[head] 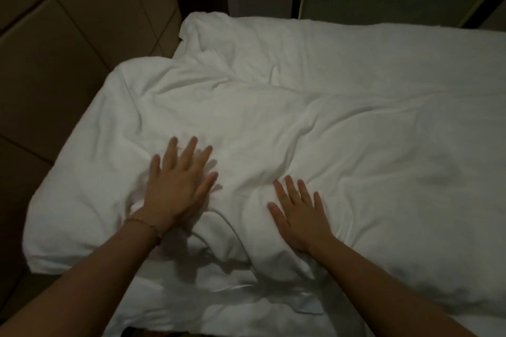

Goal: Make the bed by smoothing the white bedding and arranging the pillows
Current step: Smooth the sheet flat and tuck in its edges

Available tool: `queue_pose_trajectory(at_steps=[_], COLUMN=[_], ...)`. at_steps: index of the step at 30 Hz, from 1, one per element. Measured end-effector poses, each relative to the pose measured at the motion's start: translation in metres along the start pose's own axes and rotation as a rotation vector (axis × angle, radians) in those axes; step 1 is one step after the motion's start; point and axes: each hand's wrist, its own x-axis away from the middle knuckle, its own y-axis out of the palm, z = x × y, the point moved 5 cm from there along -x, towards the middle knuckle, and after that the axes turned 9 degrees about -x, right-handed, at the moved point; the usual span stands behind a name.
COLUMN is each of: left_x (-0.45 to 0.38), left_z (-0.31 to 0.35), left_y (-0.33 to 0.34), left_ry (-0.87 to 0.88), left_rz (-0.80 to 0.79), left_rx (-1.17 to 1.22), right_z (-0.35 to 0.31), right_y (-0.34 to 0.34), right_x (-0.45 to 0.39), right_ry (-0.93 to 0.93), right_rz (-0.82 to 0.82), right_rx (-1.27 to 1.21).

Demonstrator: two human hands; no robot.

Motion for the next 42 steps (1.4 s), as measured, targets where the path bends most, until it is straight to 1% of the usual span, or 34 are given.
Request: queue_pose_trajectory(at_steps=[2, 3, 5, 8, 11, 15, 18, 22, 27, 31, 35, 37, 42], left_x=[0.001, 0.005, 0.011, 0.011, 0.002, -0.018, -0.028, -0.036, -0.049, -0.081, -0.152, -0.198, -0.321], left_z=[0.000, 0.000, 0.002, 0.002, -0.004, 0.002, 0.012, 0.020, 0.014, -0.014, -0.062, -0.089, -0.142], left_y=[0.020, 0.025, 0.014, -0.026, -0.068, -0.132, -0.169, -0.196, -0.205, -0.194, -0.167, -0.148, -0.081], left_ry=[-0.010, -0.017, -0.024, -0.046, -0.055, -0.065, -0.086, -0.143, -0.204, -0.224, -0.262, -0.283, -0.302], left_rz=[-0.212, -0.278, -0.328, -0.322, -0.265, -0.214, -0.196, -0.191, -0.169, -0.179, -0.205, -0.190, -0.184], left_rx=[-0.003, 0.009, 0.041, 0.076, 0.127, 0.135, 0.139, 0.155, 0.155, 0.146, 0.175, 0.190, 0.241], right_z=[-0.004, -0.006, -0.013, -0.030, -0.050, -0.068, -0.071, -0.070, -0.083, -0.105, -0.134, -0.146, -0.163], right_y=[-0.017, -0.030, -0.060, -0.113, -0.166, -0.230, -0.265, -0.298, -0.315, -0.307, -0.288, -0.273, -0.223], right_x=[-0.001, -0.001, -0.001, 0.003, 0.006, 0.013, 0.025, 0.034, 0.010, -0.037, -0.109, -0.155, -0.275], right_ry=[0.038, 0.056, 0.084, 0.094, 0.107, 0.097, 0.066, -0.008, -0.111, -0.132, -0.150, -0.147, -0.114], right_rz=[-0.055, -0.068, -0.073, -0.030, 0.029, 0.083, 0.091, 0.108, 0.129, 0.118, 0.110, 0.107, 0.103], right_rx=[0.025, 0.037, 0.058, 0.076, 0.030, 0.012, 0.040, 0.100, 0.123, 0.101, 0.089, 0.084, 0.054])
